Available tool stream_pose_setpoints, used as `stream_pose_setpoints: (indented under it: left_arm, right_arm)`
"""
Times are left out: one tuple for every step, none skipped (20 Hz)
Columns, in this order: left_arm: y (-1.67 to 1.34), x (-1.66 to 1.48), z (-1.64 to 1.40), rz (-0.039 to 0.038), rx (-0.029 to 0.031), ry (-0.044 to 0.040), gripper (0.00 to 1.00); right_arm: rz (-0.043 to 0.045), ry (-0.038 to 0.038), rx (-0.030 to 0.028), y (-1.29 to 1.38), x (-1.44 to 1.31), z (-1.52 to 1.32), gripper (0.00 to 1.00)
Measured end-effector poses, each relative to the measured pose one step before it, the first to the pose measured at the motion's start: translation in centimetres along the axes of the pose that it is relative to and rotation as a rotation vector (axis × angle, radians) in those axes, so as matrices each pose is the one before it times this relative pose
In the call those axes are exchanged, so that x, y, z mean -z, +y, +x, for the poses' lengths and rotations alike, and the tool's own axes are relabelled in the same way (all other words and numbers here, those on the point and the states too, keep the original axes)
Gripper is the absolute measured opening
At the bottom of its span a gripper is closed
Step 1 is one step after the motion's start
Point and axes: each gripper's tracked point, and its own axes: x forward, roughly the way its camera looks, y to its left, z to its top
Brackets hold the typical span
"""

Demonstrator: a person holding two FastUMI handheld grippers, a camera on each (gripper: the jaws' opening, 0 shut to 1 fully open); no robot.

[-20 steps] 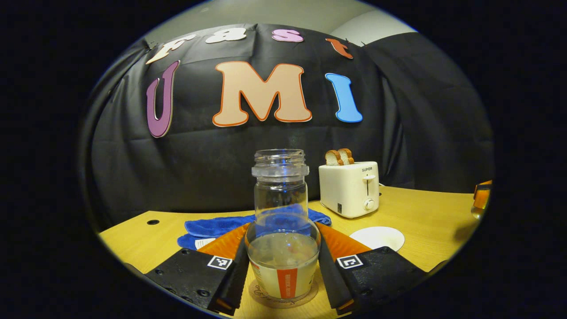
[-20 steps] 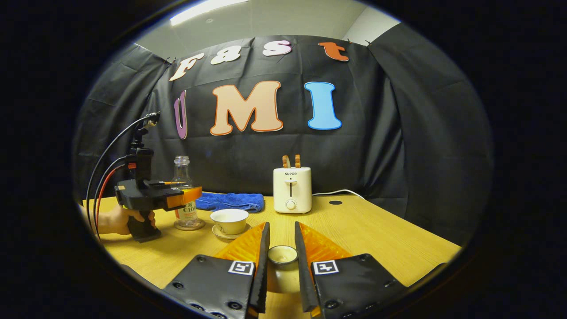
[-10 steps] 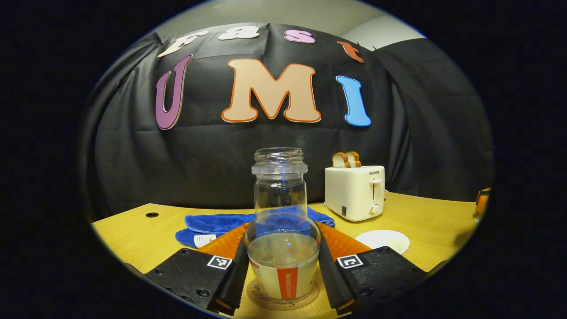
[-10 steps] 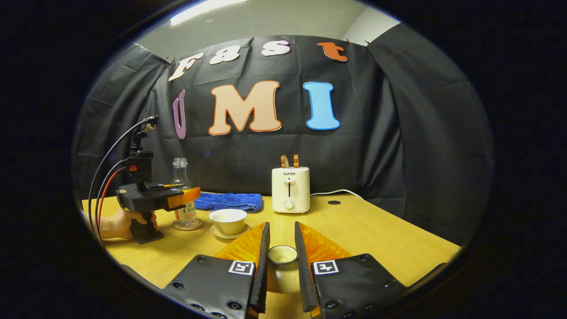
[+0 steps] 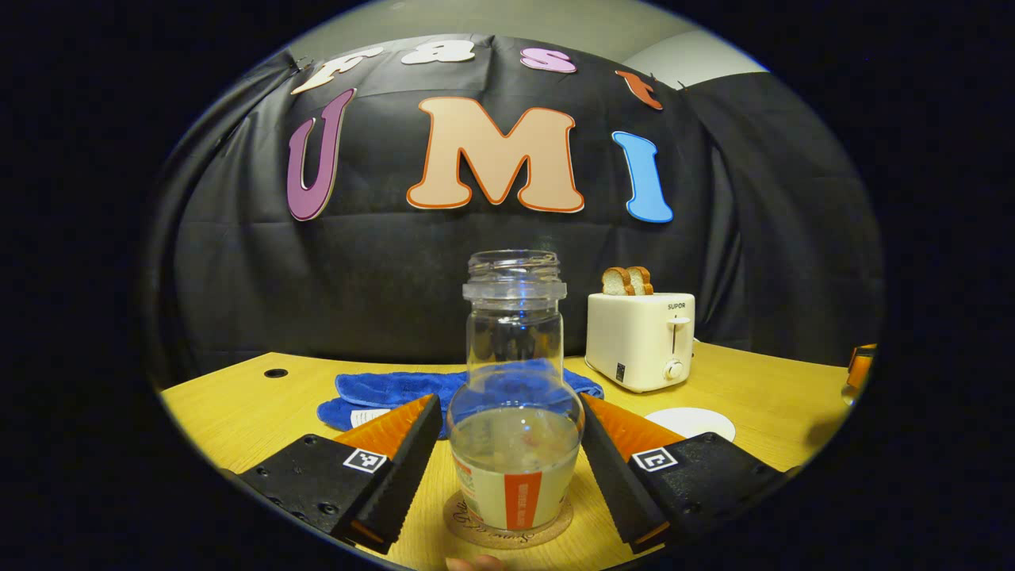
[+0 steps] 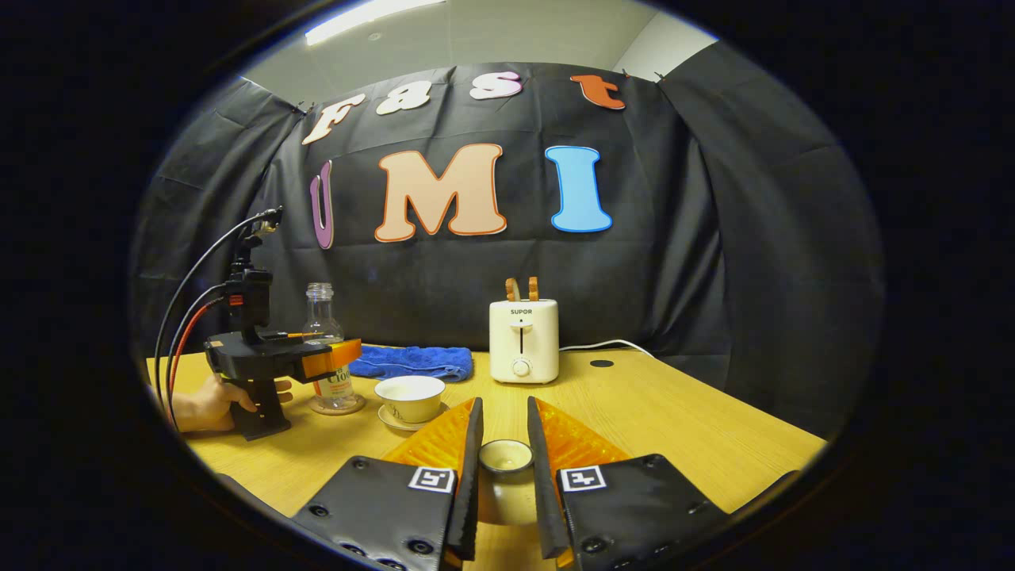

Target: Open the teacup lid with one hand, grasp the water bottle and pour water into the teacup with the other hand; after pouring, place the water bottle on the coaster and then close the teacup lid.

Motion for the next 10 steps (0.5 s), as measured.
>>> stream_pose_setpoints:
  left_arm:
    - [-0.125, 0.302, -0.473, -0.00308, 0.00853, 0.00740, 0.96]
    - [-0.421, -0.206, -0.541, 0.00249, 0.02048, -0.00951, 0.96]
    - [-0.176, -0.083, -0.733, 0.00126, 0.01504, 0.00094, 0.96]
    - [-0.022, 0.059, -0.996, -0.00183, 0.00313, 0.00388, 0.95]
    - [0.203, -0.084, -0.949, 0.00192, 0.00005, -0.00332, 0.95]
    - [0.271, 0.037, -1.096, -0.00091, -0.00751, 0.00591, 0.96]
    - [0.330, -0.033, -1.124, 0.00089, -0.00453, -0.00096, 0.96]
    - [-0.008, -0.261, -0.958, -0.00023, 0.01260, -0.00601, 0.96]
    - [-0.040, 0.181, -1.057, -0.00192, 0.01407, 0.00605, 0.96]
    - [-0.213, -0.144, -1.113, 0.00144, 0.02602, -0.00427, 0.96]
  right_arm:
    - [0.00055, -0.00014, -0.01250, 0.518, -0.031, 0.612, 0.34]
    - [0.00059, 0.00425, -0.01986, 0.663, 0.119, 0.673, 0.34]
    - [0.00073, 0.00051, -0.02029, 0.701, 0.089, 0.802, 0.34]
    - [0.00064, 0.00180, -0.02793, 0.774, 0.033, 0.805, 0.34]
    - [0.00171, 0.00210, -0.02555, 0.854, 0.161, 0.770, 0.34]
    - [0.00108, -0.00037, -0.02098, 0.586, -0.076, 0.818, 0.34]
    - [0.00019, 0.00263, -0.02066, 0.543, 0.112, 0.669, 0.34]
    - [0.00085, -0.00006, -0.02050, 0.620, -0.018, 0.754, 0.34]
    - [0.00059, 0.00074, -0.01615, 0.504, 0.033, 0.727, 0.34]
    - [0.00003, 0.00036, -0.01312, 0.387, 0.070, 0.757, 0.34]
